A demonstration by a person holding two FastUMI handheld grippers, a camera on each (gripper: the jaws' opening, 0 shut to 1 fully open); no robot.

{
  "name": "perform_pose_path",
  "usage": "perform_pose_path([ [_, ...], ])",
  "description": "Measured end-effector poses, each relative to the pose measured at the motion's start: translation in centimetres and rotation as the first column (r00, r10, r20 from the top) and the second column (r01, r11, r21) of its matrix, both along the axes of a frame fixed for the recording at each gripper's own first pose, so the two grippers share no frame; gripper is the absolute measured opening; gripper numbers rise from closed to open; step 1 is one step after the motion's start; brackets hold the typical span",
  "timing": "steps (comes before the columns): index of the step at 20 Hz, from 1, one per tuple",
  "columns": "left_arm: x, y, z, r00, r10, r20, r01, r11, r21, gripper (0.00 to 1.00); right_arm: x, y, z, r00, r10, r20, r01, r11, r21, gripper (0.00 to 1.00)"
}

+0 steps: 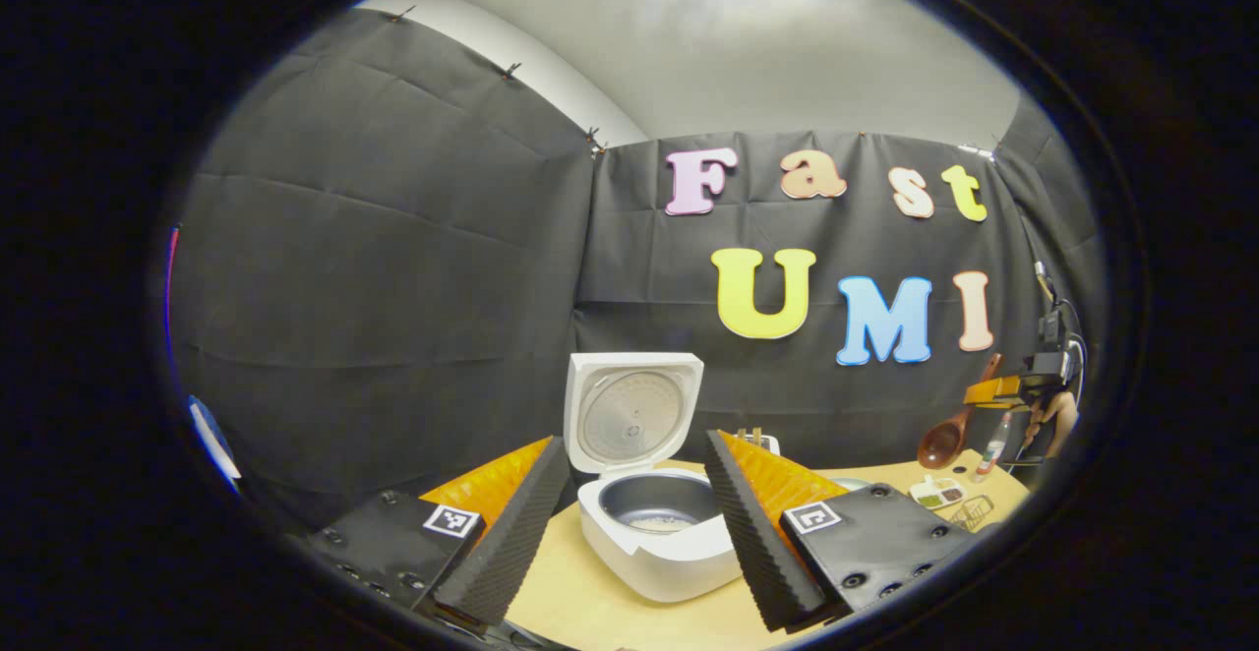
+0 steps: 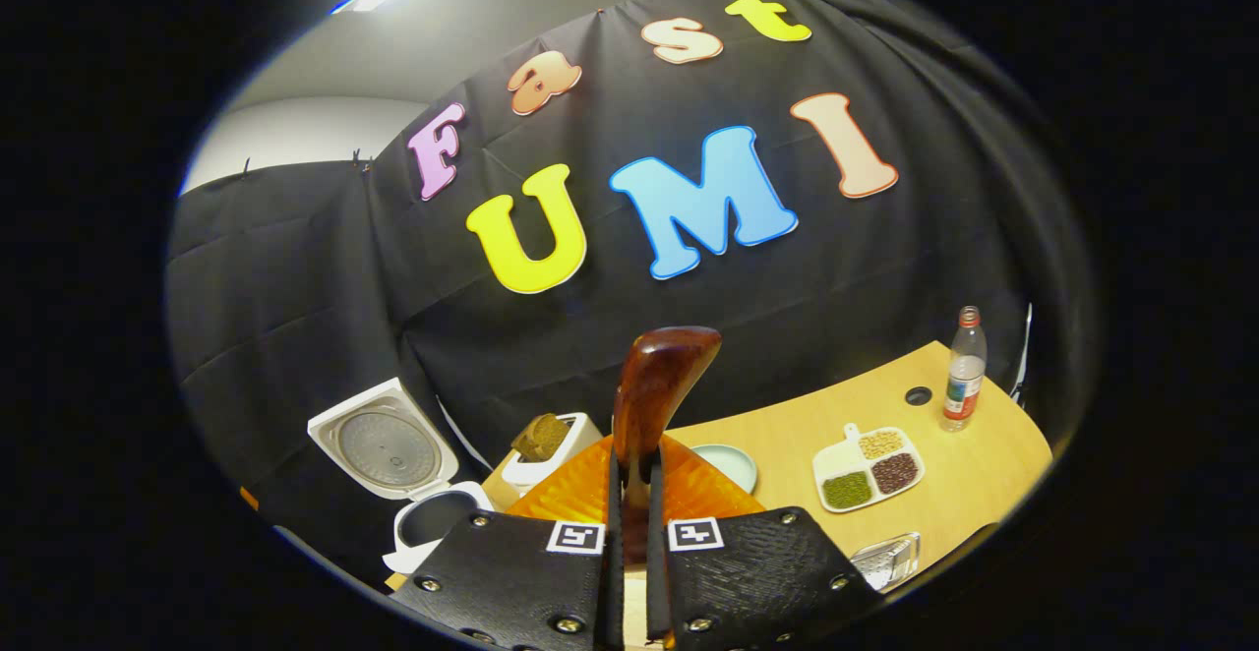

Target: Close the left gripper, press the button to open the rice cooker; take a wooden spoon from the chopstick holder with the right hand, scoop a spoonful of rice and pour it into the rice cooker, then put the wooden spoon back into the chopstick holder.

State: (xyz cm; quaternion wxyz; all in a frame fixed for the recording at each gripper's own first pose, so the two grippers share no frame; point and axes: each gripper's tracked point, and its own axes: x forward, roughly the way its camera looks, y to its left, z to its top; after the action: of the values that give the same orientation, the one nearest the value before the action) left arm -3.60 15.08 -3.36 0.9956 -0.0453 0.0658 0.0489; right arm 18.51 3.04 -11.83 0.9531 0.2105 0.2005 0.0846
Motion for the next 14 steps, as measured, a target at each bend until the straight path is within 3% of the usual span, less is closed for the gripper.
perform_pose_path([
  [10,1.7,-5.4,1.8,1.0,-0.029,0.002,0.029,0.999,0.032,0.97,-3.5,-10.8,-7.0,0.982,-0.146,-0.121,0.142,0.989,-0.042,0.09],
  [14,1.7,-6.6,2.2,0.999,-0.032,-0.001,0.032,0.998,0.049,0.95,-4.5,-13.5,-8.8,0.976,-0.18,-0.124,0.166,0.98,-0.111,0.09],
])
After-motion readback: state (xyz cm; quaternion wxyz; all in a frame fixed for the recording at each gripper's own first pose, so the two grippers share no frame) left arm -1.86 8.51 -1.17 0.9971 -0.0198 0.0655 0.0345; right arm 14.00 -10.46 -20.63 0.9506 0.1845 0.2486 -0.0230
